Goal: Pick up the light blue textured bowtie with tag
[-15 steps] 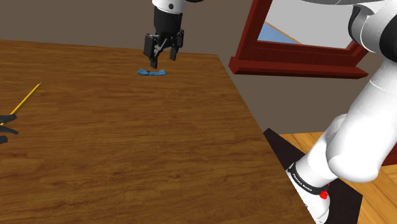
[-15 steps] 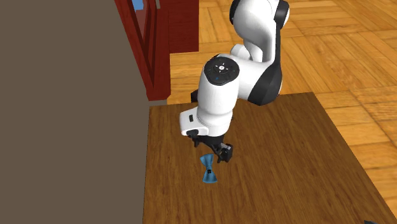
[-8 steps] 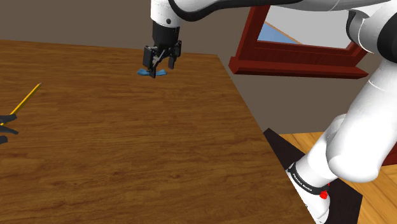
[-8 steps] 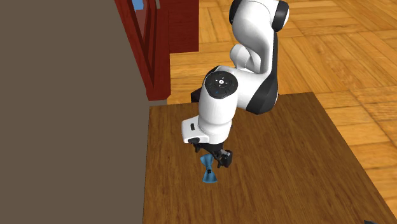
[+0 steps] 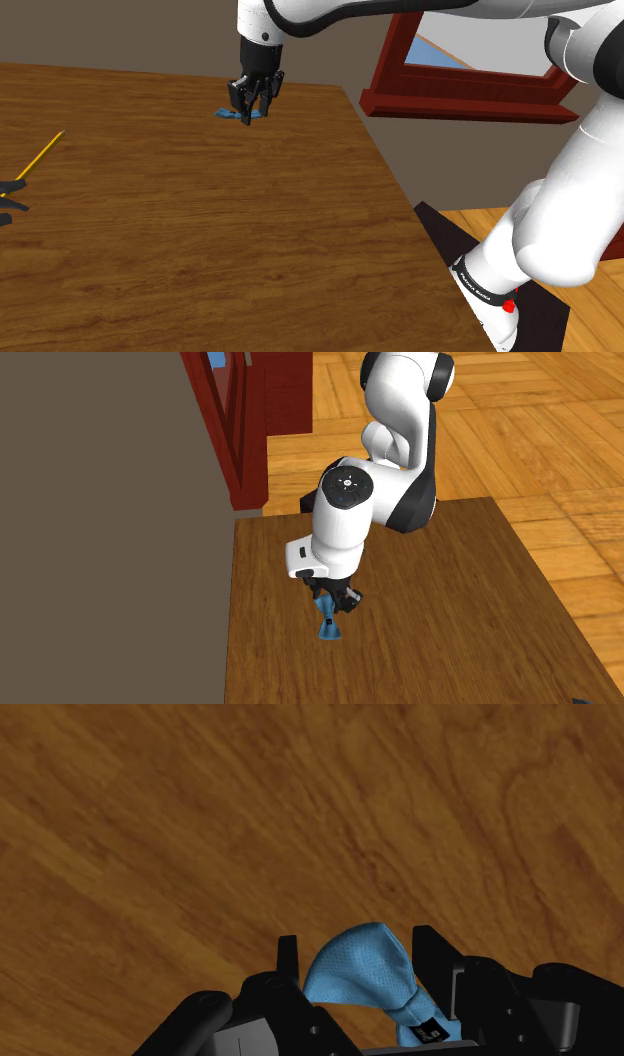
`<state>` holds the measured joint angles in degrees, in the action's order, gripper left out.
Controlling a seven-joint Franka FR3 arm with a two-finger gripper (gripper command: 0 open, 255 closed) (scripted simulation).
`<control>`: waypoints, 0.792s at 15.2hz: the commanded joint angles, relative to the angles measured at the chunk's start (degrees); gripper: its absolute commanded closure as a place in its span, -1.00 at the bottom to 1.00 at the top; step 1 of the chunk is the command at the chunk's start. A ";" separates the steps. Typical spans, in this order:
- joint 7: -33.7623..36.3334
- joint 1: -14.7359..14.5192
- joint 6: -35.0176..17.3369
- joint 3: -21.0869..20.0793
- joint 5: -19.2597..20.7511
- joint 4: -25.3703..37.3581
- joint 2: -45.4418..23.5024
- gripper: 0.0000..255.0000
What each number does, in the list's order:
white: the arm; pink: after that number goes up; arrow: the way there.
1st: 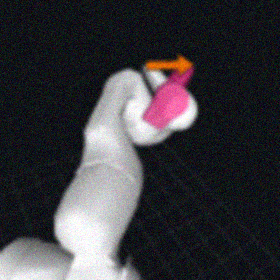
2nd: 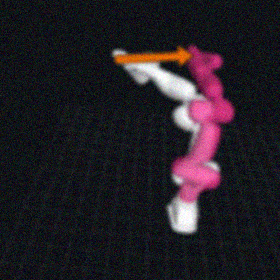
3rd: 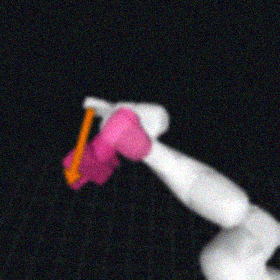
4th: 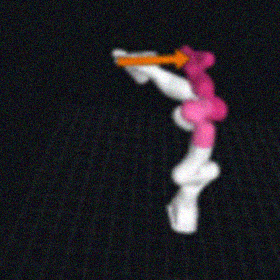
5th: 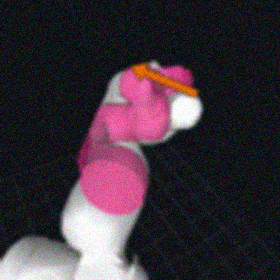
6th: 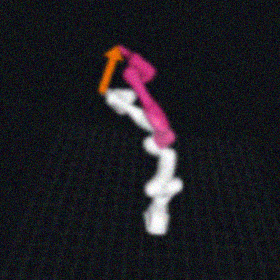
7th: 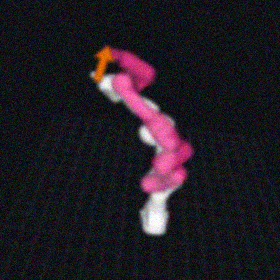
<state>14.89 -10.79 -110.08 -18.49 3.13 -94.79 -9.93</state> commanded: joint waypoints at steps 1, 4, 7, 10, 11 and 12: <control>0.00 0.00 -0.03 0.00 0.00 -0.04 -0.04 1.00; -0.07 0.02 0.79 0.01 -0.02 0.78 -0.04 1.00; -0.10 -0.04 3.10 -0.03 -0.05 3.08 -0.03 1.00; -0.10 -0.13 5.45 -0.07 -0.02 5.55 -0.15 1.00; -0.09 -0.16 6.25 -0.09 0.00 6.41 -0.22 1.00; -0.08 -0.20 7.05 -0.10 0.02 7.29 -0.30 1.00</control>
<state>14.71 -10.91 -103.85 -18.55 3.11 -88.37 -10.15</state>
